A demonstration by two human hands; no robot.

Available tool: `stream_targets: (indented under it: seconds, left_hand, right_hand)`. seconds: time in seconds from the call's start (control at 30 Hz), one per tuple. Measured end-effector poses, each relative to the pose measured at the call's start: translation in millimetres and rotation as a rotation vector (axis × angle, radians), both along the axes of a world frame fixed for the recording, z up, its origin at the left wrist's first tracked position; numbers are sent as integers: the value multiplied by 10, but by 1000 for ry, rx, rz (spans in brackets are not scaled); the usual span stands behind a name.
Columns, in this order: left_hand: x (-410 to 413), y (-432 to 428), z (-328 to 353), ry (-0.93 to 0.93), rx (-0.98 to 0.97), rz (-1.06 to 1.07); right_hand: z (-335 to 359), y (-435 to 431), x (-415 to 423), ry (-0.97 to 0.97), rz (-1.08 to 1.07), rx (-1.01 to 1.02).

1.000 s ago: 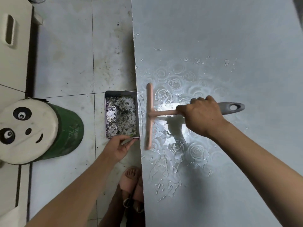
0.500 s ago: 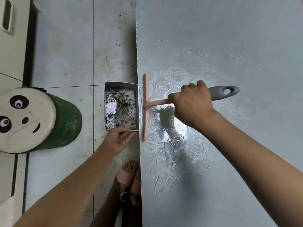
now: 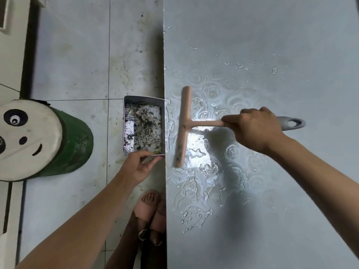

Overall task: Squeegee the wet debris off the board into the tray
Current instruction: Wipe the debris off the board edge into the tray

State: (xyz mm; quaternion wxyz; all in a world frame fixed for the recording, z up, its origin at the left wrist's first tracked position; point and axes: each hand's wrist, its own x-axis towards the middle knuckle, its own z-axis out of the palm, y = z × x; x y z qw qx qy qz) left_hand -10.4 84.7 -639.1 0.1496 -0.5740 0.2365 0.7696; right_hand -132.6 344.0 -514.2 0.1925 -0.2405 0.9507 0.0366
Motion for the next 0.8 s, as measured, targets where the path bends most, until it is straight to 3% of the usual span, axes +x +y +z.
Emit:
stream_targets:
  seconds: [0.23, 0.4, 0.63, 0.8]
  left_hand:
    - [1, -4, -122, -36, -35, -2]
    - [12, -39, -160, -35, 6, 29]
    - [-8, -17, -157, -47, 32, 24]
    - [24, -101, -155, -47, 19, 8]
  right_hand:
    - [-365, -393, -4, 19, 112, -93]
    - [-216, -121, -101, 59, 87, -221]
    - [-360, -319, -1, -71, 32, -151]
    - [-212, -497, -30, 44, 78, -192]
